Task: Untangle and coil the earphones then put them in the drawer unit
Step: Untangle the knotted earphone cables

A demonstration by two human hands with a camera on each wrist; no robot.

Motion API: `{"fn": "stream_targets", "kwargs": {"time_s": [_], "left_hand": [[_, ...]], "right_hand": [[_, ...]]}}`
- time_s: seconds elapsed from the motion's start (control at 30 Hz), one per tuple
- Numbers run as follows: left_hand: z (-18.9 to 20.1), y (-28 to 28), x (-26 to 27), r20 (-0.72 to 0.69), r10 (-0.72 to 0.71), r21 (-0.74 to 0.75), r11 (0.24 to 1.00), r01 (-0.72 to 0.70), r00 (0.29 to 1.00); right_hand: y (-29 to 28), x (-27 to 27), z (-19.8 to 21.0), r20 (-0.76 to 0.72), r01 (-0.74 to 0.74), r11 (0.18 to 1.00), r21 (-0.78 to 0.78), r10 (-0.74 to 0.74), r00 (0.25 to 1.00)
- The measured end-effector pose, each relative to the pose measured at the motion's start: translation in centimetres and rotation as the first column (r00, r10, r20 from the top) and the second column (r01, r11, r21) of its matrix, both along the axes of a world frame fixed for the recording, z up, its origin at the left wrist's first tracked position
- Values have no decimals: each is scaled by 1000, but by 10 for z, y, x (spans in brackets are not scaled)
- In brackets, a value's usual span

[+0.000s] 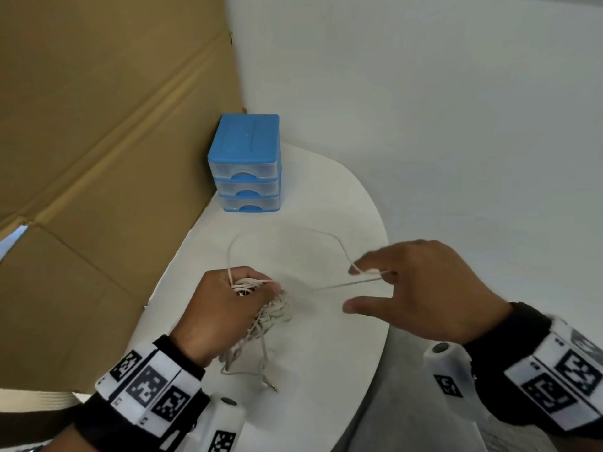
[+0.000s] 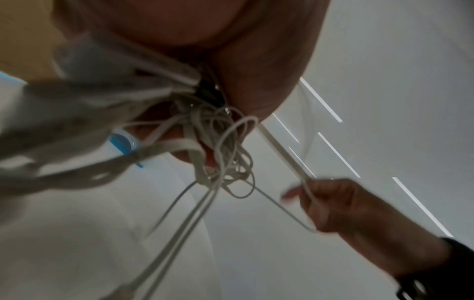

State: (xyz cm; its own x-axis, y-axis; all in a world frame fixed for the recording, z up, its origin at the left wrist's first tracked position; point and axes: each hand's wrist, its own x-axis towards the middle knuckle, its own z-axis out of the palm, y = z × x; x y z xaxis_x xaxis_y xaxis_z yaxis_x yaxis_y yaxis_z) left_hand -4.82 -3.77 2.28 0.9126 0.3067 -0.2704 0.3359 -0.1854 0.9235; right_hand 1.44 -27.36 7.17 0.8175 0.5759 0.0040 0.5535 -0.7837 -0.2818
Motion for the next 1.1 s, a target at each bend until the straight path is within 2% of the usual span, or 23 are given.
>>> {"fn": "stream_targets", "kwargs": {"time_s": [0.03,0.07,0.1,0.17,0.23,0.27,0.33,0.4,0.57,0.7,0.83,0.93,1.0,1.03,1.1], "left_hand": [[0,3,1,8,11,0,1000,-11,1000],[0,7,3,18,21,8,1000,-21,1000],[1,10,4,25,31,14,999,-31,999],[1,14,5,27,47,16,999,-48,999],[0,14,4,14,46,-5,999,-46,999],[0,13,4,9,41,-17,999,-40,999],[-2,11,3,6,17,-22,1000,-17,1000],[-4,8,2,-5,-8,-41,999,8,1000],[2,0,2,-18,-38,-218,975,33,999],[4,-1,0,48,-152,-396,904,159,987],[8,-6,-4,157,-283,-301,899,318,946],[16,-11,-11,170,-456,-196,853,483,874],[22,-13,-15,164,-552,-138,808,573,818],[24,-13,-15,153,-579,-115,794,597,801],[27,-13,-17,127,-598,-112,784,611,791]], "right_hand": [[-1,0,-3,23,10,992,-128,-7,1000],[-1,3,-5,48,41,985,-168,-33,998],[-2,7,-6,81,88,986,-143,-77,994],[-7,17,-11,213,201,978,55,-208,955],[-17,28,-8,350,267,878,397,-414,840],[-22,32,-3,338,281,788,548,-516,787],[-32,39,7,224,337,623,706,-648,728],[-40,43,12,160,383,569,728,-684,712],[-35,43,-3,-40,495,642,586,-587,809],[-15,30,-26,-96,438,790,430,-442,892],[2,13,-41,-227,333,839,430,-257,939],[12,1,-44,-220,136,856,498,-27,975],[16,-4,-42,-302,52,849,526,129,945],[19,-5,-39,-406,76,825,559,193,893],[22,-6,-30,-595,206,730,651,322,737]]}}
